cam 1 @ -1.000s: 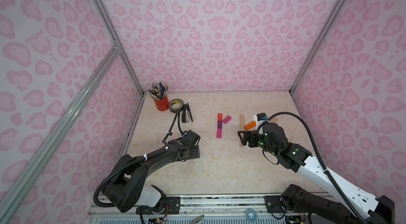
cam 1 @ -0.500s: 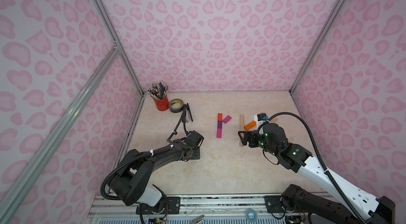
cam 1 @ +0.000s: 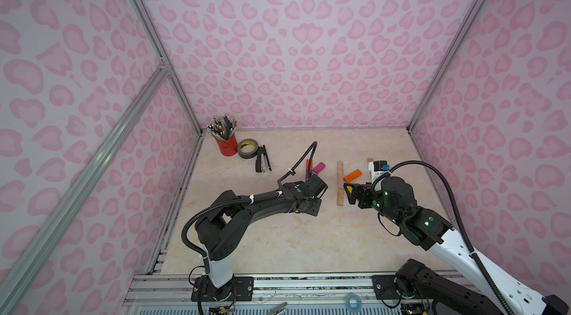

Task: Assemble the letter k with building blocks
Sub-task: Place the building block at the center of the board.

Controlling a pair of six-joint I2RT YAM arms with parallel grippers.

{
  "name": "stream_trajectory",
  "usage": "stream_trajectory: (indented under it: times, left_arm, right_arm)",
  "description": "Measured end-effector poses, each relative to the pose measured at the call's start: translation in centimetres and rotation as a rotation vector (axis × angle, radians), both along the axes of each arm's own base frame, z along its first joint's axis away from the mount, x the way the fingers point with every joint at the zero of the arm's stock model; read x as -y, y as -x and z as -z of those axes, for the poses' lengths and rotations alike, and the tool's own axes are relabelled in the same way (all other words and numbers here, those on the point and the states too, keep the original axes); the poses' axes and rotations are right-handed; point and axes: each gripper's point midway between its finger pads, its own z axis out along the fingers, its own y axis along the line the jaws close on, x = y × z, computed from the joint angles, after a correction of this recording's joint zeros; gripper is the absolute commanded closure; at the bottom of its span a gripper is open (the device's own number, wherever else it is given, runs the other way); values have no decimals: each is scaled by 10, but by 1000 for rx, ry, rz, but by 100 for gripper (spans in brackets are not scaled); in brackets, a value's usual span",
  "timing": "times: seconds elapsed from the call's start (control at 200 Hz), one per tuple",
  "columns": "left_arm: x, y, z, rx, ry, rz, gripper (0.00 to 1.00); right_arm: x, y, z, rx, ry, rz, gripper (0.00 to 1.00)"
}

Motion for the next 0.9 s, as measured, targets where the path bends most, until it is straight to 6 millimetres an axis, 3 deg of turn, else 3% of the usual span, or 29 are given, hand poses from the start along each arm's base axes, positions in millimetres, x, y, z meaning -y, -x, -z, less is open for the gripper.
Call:
stream_trajectory:
  times: [0.205, 0.315, 0.535, 0.756, 0.901]
  left_arm:
    - [18, -3, 20, -22, -63, 90, 44]
    - [23, 0, 26, -33, -81, 123, 35]
    - [24, 2, 24, -42, -82, 138, 27]
    - [28, -10, -32, 26, 34, 109, 24]
    - [-8, -16, -79, 77, 155, 23, 23]
  right_arm:
    - [7, 5, 5, -7, 18, 12, 7]
    - [10, 5, 6, -5, 22, 19, 7]
    - [12, 4, 7, 7, 48, 19, 7]
    - [13, 3, 6, 51, 136, -29, 5]
    - [3, -1, 9, 58, 231, -113, 1]
